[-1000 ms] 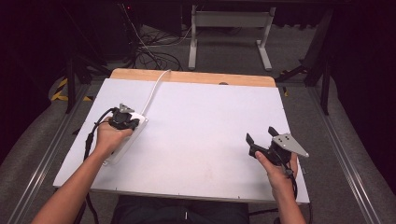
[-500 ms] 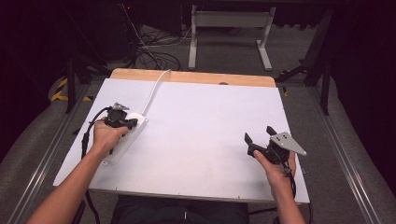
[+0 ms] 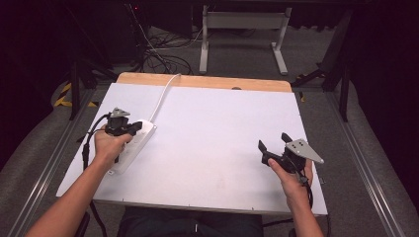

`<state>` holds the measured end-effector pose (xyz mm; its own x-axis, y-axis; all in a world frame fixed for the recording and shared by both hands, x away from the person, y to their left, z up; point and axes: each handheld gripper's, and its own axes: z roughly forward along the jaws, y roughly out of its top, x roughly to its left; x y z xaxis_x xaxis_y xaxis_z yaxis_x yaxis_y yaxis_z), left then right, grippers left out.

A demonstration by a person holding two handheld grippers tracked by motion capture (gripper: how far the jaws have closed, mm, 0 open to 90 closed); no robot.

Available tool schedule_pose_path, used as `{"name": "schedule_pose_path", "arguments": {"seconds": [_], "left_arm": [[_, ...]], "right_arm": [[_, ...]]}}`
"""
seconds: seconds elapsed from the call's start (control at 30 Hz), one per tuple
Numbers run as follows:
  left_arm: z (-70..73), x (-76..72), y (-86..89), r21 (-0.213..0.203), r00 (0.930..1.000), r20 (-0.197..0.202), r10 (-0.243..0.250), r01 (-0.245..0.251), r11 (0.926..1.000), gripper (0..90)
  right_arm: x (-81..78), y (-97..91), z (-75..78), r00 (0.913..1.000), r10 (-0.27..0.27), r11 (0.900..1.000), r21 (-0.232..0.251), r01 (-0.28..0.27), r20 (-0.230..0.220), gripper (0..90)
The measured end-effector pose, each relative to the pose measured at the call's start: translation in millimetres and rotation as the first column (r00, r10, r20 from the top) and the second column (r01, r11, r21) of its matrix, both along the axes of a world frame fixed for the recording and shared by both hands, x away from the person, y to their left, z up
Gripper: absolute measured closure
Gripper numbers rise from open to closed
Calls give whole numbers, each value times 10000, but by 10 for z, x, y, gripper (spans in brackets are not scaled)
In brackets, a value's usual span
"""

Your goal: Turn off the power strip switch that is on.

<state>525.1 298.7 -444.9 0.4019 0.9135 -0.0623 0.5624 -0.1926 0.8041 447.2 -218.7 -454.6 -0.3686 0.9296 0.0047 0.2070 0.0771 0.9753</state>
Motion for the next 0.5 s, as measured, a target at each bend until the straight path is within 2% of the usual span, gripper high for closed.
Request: {"name": "schedule_pose_path", "arguments": {"seconds": [0.1,0.17,0.27,0.37,0.4,0.43,0.47,0.5], "left_arm": [[59,-79,69,-363,9976,635,278,-255,9990,900],[97,-143,124,-666,9920,1139,542,-468,9967,900],[162,-248,229,-1288,9773,1825,1073,-844,9881,900],[209,-356,309,-2057,9595,2303,1625,-1152,9718,900],[209,-356,309,-2057,9595,2303,1625,-1152,9718,900],[224,-442,325,-2134,9482,2642,1763,-1208,9695,900],[229,-489,332,-2142,9434,2780,1809,-1227,9691,900],[229,-489,332,-2142,9434,2780,1809,-1227,9691,900]], "right_arm": [[1,-2,1,10000,-1,10000,8,1,2,137],[1,-1,2,10000,25,10000,11,-25,7,138],[3,-1,2,10000,16,10000,39,-16,-8,138],[4,-1,0,10000,-7,10000,43,7,-35,138],[4,-1,0,10000,-7,10000,43,7,-35,138],[6,-3,-3,10000,-3,10000,55,4,-39,138],[8,-5,-3,10000,4,10000,66,-4,-45,138],[11,-7,-4,10000,9,10000,73,-9,-48,138]]}}
